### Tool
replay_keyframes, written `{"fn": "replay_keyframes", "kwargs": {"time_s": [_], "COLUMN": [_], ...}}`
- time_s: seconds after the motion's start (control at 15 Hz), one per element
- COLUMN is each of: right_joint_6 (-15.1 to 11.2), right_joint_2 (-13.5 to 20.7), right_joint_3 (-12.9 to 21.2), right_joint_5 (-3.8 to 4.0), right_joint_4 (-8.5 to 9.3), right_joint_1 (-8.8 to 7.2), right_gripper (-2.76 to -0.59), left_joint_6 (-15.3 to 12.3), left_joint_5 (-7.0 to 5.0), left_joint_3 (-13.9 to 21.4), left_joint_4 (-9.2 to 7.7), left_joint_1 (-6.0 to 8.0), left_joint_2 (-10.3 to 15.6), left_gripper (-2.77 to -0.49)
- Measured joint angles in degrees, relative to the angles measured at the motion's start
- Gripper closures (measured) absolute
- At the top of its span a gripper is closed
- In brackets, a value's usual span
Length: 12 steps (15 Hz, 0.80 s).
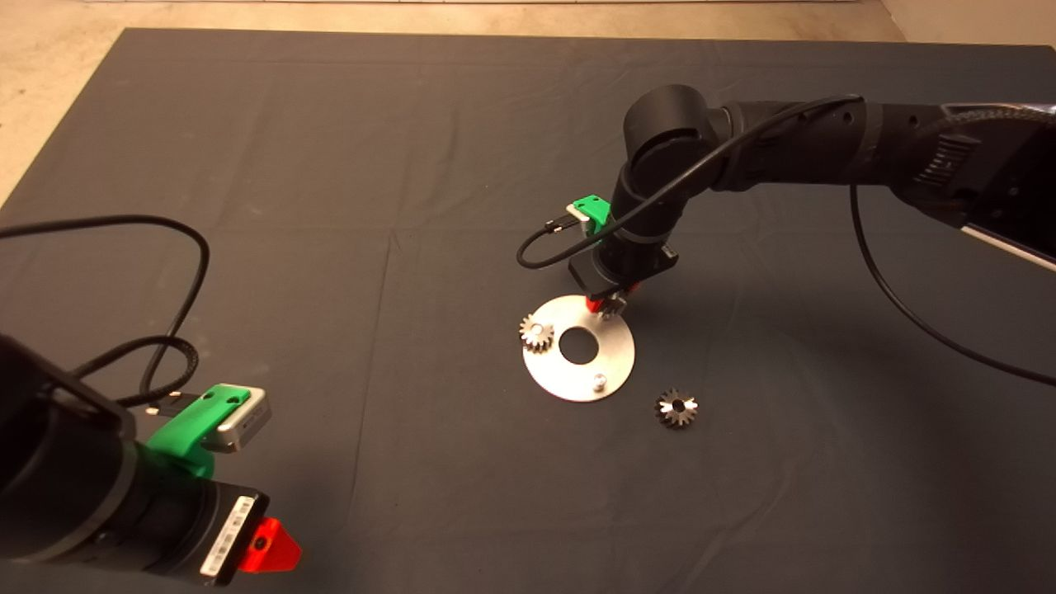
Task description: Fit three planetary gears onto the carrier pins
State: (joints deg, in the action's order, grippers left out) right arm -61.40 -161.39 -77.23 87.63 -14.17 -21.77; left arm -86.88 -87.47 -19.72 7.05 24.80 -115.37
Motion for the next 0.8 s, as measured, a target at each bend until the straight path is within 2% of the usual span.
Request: {"fn": "replay_keyframes", "kwargs": {"time_s": [0.8], "right_joint_6": [0.0], "right_joint_2": [0.8], "right_joint_3": [0.0], "right_joint_5": [0.05], "right_joint_4": [0.00], "right_joint_1": [0.00], "right_gripper": [-1.07], "left_joint_6": [0.0], "left_joint_5": [0.03], "left_joint_3": [0.0], "left_joint_4": [-0.18], "left_joint_1": [0.01], "left_joint_2": [0.0], "left_gripper": [-2.48]}}
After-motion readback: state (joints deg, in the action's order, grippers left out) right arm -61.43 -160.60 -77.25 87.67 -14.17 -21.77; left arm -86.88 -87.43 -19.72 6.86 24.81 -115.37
